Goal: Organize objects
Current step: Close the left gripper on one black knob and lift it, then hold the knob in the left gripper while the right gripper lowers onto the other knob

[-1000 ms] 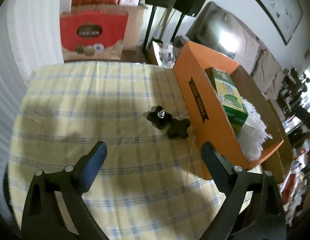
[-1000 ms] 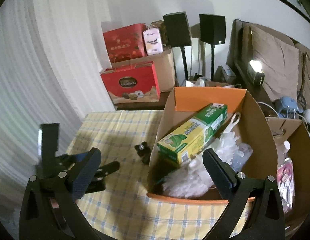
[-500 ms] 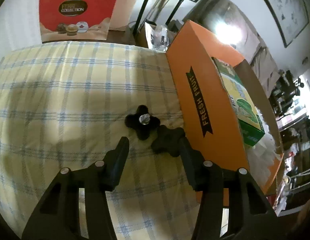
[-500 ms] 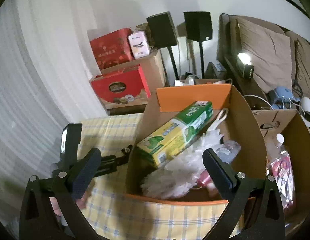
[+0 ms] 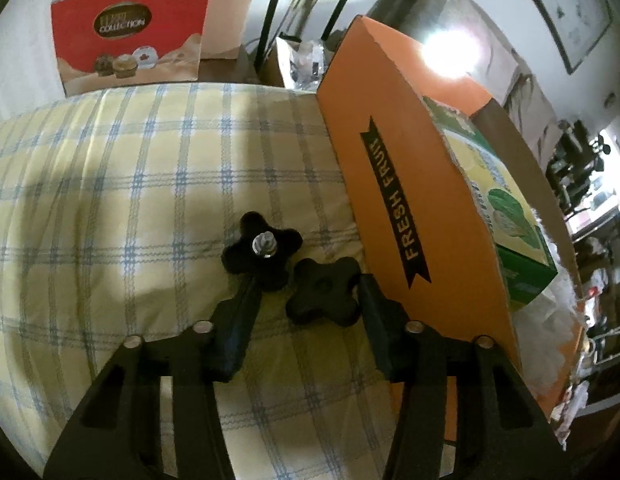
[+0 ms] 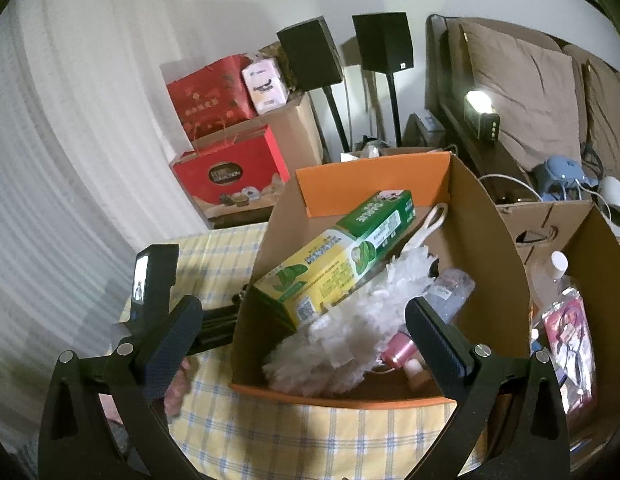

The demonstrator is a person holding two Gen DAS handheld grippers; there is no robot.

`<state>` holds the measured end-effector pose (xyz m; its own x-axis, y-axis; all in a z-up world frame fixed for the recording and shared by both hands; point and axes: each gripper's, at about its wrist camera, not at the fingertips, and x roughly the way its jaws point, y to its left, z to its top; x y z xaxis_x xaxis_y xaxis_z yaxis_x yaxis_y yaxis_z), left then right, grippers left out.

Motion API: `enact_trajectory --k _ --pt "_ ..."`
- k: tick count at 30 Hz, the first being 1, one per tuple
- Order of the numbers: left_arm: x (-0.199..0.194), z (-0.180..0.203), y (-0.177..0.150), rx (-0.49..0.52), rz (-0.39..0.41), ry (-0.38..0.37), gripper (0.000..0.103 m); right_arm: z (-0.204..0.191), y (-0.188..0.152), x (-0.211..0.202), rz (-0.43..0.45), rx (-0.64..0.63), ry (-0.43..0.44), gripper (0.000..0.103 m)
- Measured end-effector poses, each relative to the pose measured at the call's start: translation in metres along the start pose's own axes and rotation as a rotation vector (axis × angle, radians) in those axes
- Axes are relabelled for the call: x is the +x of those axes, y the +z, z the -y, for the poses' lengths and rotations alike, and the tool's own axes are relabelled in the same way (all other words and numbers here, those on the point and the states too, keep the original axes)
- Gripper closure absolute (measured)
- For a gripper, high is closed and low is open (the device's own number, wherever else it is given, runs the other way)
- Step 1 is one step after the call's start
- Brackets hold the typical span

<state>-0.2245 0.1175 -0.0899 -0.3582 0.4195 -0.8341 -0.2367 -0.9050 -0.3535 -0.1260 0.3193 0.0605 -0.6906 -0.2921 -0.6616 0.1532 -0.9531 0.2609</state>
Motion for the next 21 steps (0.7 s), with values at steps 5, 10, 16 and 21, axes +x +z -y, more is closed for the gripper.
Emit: enact_trajectory --k 5,10,16,21 --pt "-0.003 0.002 0.000 0.023 0.005 0.017 0.070 -0.001 -0.002 0.004 -0.012 0.001 0.004 0.000" --pt "-0.016 -0.008 -0.003 0.006 0.022 0.009 0.070 -0.011 0.000 0.007 -0.018 -0.022 0.009 0.000" --pt "-0.046 -0.031 -0.017 -0.026 0.059 -0.005 0.070 -0.029 0.004 0.017 -0.047 -0.051 0.040 0.000" --pt "-0.065 -0.048 -0.026 -0.037 0.078 0.010 0.070 -0.048 0.008 0.036 -0.088 -0.065 0.079 0.000"
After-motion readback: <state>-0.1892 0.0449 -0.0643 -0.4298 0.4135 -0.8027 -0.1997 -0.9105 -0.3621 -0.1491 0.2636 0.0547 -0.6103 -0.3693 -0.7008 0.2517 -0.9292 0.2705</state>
